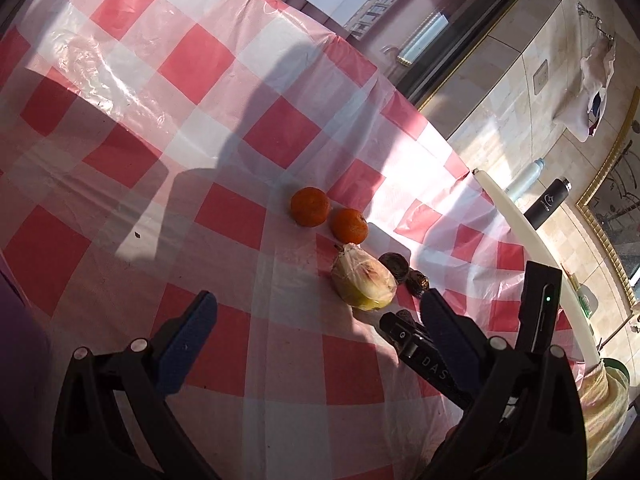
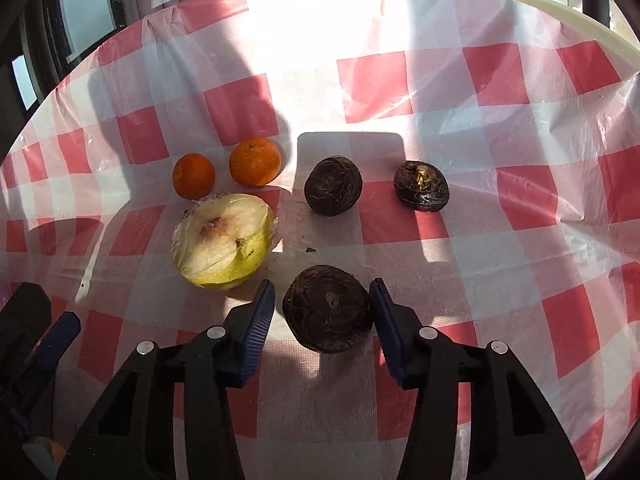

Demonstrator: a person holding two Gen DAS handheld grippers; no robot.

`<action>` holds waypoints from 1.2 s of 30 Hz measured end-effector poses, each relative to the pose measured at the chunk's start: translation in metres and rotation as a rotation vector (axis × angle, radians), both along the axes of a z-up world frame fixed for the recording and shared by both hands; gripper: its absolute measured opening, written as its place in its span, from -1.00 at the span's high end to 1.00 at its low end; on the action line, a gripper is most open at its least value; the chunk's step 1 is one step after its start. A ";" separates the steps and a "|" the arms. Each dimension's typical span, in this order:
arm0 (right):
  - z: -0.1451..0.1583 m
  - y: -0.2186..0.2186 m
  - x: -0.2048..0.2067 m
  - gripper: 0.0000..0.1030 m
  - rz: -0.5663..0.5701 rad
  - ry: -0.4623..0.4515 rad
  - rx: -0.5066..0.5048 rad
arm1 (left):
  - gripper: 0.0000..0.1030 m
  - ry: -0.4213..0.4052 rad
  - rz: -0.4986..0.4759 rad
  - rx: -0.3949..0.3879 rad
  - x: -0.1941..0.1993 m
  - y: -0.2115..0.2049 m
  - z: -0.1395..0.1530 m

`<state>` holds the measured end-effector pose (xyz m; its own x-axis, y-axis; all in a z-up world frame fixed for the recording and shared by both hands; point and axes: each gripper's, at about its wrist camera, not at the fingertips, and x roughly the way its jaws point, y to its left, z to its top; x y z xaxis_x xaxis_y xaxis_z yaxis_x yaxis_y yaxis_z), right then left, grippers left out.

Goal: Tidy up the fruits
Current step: 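Grasp the pale pear half with the left tool while the right holds the dark fruit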

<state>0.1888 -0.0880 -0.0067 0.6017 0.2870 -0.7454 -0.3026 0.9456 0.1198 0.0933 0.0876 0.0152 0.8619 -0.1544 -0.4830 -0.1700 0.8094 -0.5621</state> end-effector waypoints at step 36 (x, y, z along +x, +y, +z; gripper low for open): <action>0.015 -0.106 -0.013 0.20 -0.255 -0.152 0.578 | -0.31 0.288 -0.322 0.563 0.130 -0.097 -0.012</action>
